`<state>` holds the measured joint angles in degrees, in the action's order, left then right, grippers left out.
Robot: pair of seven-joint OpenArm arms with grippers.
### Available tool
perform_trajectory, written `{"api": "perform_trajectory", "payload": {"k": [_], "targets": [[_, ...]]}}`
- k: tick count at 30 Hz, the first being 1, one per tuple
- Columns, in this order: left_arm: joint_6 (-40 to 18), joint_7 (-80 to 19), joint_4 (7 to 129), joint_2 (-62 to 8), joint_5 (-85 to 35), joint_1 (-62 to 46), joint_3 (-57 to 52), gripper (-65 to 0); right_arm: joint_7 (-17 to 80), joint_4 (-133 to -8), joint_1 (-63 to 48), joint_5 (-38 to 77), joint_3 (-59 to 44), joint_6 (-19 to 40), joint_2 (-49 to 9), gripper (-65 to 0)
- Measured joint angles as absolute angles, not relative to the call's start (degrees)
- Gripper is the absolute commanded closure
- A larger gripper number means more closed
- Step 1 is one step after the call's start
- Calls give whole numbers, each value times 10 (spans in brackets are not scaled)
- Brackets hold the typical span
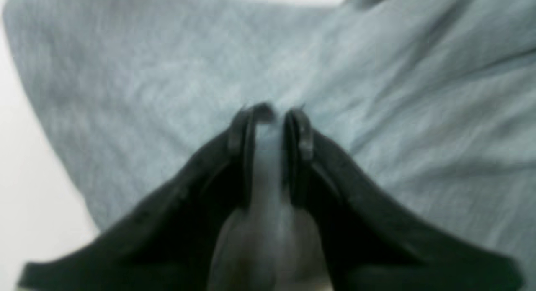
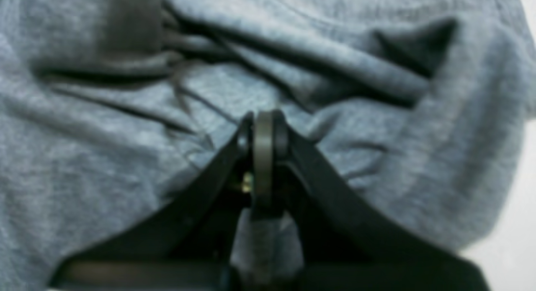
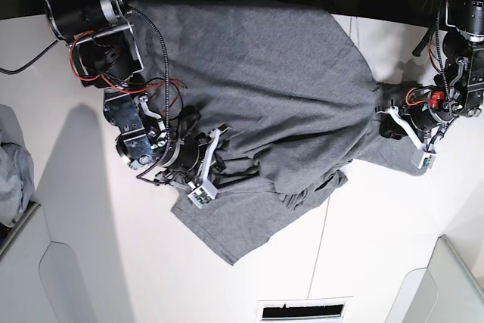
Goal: Layout the t-shirt on the table in an organized manner, then fold the t-shirt properly
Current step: 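Pull the shirt taut between both grippers, spreading the body flat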
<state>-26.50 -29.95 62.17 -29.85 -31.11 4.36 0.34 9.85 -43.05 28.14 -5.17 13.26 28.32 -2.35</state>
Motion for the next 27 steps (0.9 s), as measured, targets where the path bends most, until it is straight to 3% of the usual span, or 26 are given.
{"api": "perform_trajectory", "payload": {"k": [10,18,27], "targets": [[-272,-349,572,-326,-335,59,1,-166,85,-455,246,22,108,287,-94,0],[-268,-355,571,-331,-335,60,1,-166,114,-570,161,105,38,298,-94,0],[-247,-397,634,-351,-325,48,4,-166,111,-606,220,98,11,270,-32,0]]}}
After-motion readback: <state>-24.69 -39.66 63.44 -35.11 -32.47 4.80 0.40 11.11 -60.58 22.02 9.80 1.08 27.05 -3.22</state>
